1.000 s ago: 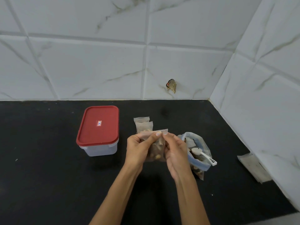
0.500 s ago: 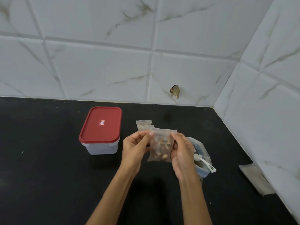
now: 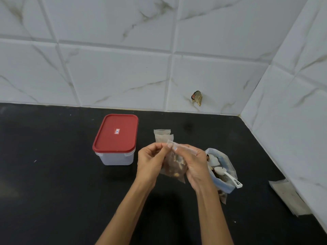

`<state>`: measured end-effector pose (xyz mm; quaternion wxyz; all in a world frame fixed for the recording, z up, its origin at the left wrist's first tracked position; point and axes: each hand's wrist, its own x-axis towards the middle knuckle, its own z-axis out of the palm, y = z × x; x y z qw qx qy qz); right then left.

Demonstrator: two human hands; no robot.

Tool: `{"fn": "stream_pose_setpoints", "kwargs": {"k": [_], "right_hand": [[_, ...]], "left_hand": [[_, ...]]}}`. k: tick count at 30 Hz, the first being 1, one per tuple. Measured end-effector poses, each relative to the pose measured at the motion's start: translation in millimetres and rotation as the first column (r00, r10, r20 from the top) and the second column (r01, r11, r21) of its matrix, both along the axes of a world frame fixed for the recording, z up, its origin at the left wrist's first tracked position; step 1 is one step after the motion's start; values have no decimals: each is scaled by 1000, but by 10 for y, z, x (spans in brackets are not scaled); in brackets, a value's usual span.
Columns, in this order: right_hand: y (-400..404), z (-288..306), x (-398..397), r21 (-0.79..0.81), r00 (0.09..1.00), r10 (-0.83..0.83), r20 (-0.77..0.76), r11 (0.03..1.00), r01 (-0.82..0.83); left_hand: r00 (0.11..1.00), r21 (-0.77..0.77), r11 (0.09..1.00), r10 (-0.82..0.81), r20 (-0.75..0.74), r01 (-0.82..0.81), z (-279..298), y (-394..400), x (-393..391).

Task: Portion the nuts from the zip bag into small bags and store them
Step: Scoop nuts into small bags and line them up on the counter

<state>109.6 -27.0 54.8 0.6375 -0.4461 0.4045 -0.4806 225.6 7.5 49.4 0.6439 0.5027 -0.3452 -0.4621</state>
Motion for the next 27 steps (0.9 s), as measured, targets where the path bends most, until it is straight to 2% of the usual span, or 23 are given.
{"fn": "stream_pose_setpoints", "kwargs": {"k": [6,14,22,27], "right_hand": [[-17,2,50,1,999,-2,-51,1000,2],[-53,29,47,-18,998,51,-44,999,-51],[-112,-68,51,78,997,79,2,994,-79],[-176,-121,33,-48,976,64,-208,996,-76]], "left_hand": [[995,-17,1000,26,95,-25,-28,-4,32],[999,12,1000,16,38,-17,-26,-35,30],[995,19,997,80,52,-81,-111,-73,90],[986,30,990,135,102,-139,-151,-56,93]]}}
